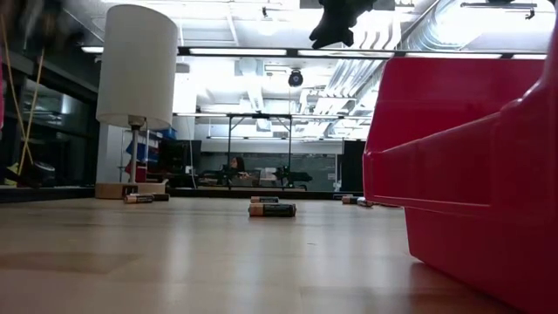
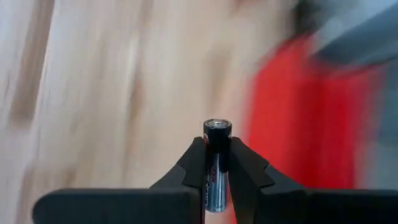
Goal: Sort batteries
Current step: Put the silver battery into the left red bin, then put the black-brown battery into the right red bin
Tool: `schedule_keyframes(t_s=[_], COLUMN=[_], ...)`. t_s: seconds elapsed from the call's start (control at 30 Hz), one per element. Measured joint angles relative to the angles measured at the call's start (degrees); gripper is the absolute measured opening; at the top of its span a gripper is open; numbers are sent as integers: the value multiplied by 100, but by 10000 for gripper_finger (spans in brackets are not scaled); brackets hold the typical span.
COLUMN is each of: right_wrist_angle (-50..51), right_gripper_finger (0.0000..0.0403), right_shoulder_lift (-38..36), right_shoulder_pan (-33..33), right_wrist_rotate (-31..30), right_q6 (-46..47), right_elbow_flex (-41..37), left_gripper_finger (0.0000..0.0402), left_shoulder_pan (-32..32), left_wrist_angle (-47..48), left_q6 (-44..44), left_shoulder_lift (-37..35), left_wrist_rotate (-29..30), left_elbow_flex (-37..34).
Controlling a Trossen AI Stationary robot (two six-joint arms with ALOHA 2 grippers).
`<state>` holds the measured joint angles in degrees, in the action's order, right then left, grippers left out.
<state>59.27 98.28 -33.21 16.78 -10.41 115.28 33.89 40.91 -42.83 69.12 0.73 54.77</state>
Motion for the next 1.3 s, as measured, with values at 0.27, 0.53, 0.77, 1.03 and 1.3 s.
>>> schedule_keyframes(t_s=[0.27,0.53,0.77,1.03,1.3], right_wrist_angle=[5,192,217,861,1182], right_gripper_finger=[149,149,149,149,149], right_shoulder_lift=[0,0,0,1,307], right_shoulder_pan=[0,0,0,-13,801], right_wrist_rotate=[29,38,64,1079,1558], right_q6=[-284,-506,-509,-782,-644], right_elbow_flex=[0,0,0,0,-734], left_gripper_finger=[29,53,160,209,211], left_shoulder_pan=[391,967,697,-528,-3353], left_wrist_angle=[444,-16,337,2043,755], left_q6=[398,204,-36,1167,3377], left_shoulder_lift=[1224,2806,2867,1661,172], left_wrist_rotate=[-740,-1440,-1249,-626,806], left_elbow_flex=[1901,2520,2520,2522,1374])
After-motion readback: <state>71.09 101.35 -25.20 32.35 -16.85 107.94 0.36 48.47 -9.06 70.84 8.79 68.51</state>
